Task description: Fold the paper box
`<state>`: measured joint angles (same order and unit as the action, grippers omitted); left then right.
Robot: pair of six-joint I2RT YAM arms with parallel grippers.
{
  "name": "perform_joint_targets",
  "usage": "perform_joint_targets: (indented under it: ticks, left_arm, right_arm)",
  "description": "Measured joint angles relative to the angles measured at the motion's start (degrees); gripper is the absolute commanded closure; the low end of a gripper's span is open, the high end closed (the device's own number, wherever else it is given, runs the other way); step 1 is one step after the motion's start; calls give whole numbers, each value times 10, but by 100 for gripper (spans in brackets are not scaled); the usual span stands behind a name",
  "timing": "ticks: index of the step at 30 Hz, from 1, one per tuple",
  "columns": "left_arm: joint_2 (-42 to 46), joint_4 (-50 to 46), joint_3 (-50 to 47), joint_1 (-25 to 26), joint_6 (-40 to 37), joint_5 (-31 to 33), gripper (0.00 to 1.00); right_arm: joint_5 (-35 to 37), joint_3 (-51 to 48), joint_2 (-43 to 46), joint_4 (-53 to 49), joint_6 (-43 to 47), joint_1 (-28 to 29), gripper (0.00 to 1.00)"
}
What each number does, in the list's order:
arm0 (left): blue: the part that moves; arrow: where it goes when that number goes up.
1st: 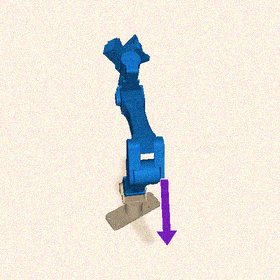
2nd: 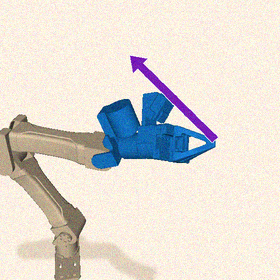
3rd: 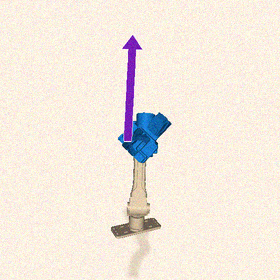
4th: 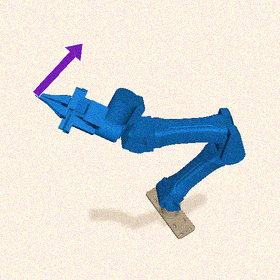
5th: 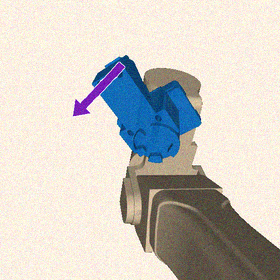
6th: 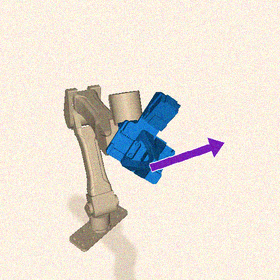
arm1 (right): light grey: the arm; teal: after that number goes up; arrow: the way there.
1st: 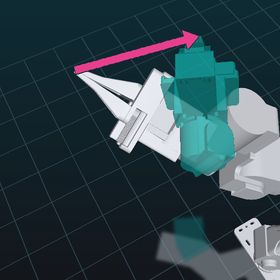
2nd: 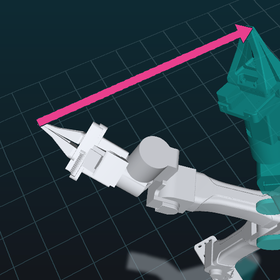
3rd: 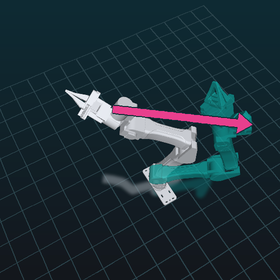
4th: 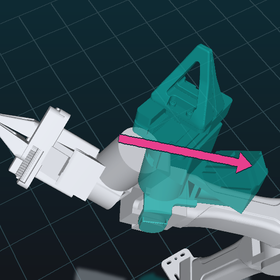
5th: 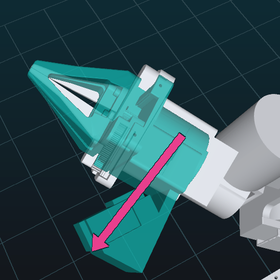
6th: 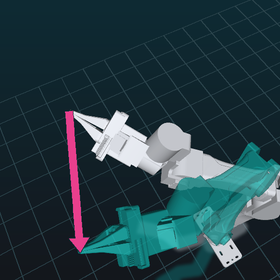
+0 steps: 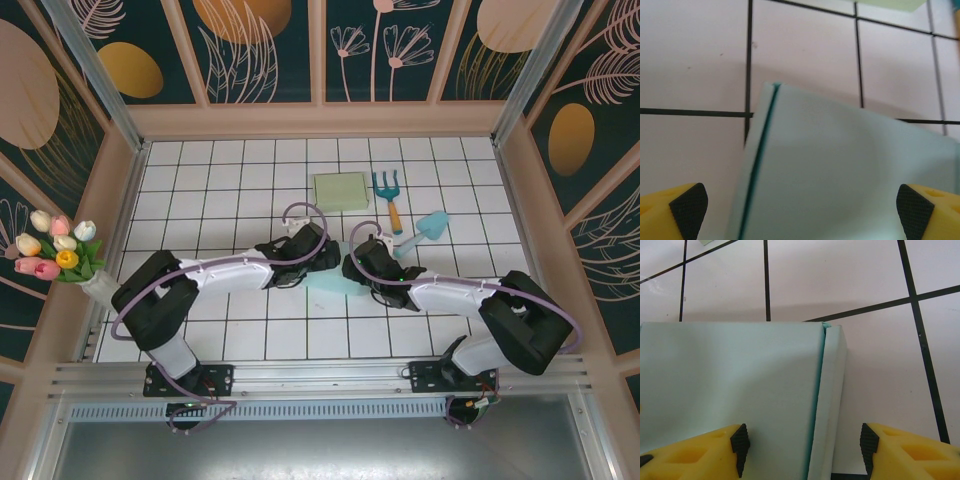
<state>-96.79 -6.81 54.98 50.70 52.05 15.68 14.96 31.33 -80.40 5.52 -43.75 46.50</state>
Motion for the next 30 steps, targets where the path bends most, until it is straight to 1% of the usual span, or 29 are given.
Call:
perform_joint_targets:
  ticks: [5, 15, 23, 30]
  left_arm:
    - [-7, -31, 7, 0, -4, 12, 1]
    - [-7, -21, -19, -1, 33, -52, 2]
    - [-10, -19, -18, -1, 53, -72, 1]
    - [-23, -25, -5, -1, 92, -89, 2]
  right_arm:
    - [0, 0, 0, 0, 0, 0, 36]
    - [0, -1, 0, 1, 0, 0, 36]
    - [0, -2, 0, 2, 0, 0, 36]
    - [0, -3, 0, 3, 0, 0, 36]
